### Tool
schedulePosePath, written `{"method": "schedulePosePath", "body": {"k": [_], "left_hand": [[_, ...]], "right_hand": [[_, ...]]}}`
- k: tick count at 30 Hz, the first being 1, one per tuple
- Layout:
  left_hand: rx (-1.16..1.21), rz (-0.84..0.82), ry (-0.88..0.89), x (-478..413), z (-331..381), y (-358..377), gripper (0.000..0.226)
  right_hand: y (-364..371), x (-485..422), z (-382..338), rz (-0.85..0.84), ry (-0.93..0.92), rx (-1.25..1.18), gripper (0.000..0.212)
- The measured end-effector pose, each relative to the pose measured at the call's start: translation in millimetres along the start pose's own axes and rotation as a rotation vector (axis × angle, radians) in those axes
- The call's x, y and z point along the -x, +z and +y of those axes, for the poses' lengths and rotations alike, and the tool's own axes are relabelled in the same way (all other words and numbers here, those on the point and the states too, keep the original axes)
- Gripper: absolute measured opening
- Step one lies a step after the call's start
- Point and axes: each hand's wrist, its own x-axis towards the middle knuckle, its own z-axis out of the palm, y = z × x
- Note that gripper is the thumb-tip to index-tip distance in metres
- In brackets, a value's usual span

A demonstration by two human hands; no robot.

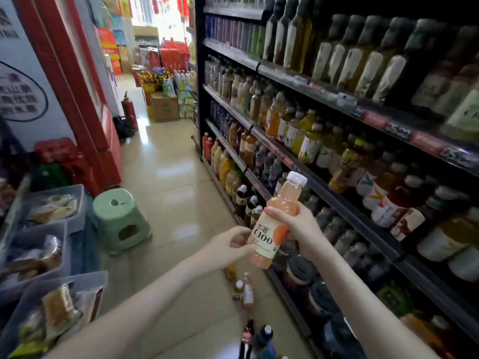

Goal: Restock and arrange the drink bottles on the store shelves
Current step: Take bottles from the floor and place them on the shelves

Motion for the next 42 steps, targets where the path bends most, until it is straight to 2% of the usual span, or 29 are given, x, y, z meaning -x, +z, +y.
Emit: {"method": "schedulePosePath", "body": {"k": [4,8,11,17,20,25,32,39,42], "left_hand": [[0.086,-0.029,-0.005,-63,-17,-92,0.023],[0.103,-0.063,-0.008,-128,-28,-205,0.026],[0.016,-0.078,0.038,-176,-31,-283,0.024],[-0.207,-0.132,0.178,-276,-18,-371,0.026],[-0.262,-0.161,0.252,-331,-4,-390,0.022],[-0.329,-0.182,0.38,-422,17,-409,0.029],[-0.581,-0.086,0.523,-533,73,-429,0.031],[-0.53,-0.15,0.794,-609,115,-420,0.02],[-0.515,-0.175,0.973,-640,138,-410,0.026]], "right_hand": [[66,-90,-23,-0.019,-0.042,0.039,0.048],[129,-185,-54,0.039,-0.081,0.009,0.05],[170,-251,-82,0.12,-0.11,-0.016,0.05],[205,-336,-131,0.28,-0.162,0.025,0.048],[200,-375,-144,0.388,-0.176,0.022,0.046],[182,-453,-162,0.512,-0.199,0.04,0.046],[150,-541,-200,0.665,-0.281,0.06,0.038],[115,-573,-222,0.883,-0.297,0.07,0.047],[102,-568,-229,0.989,-0.295,0.097,0.041]]}}
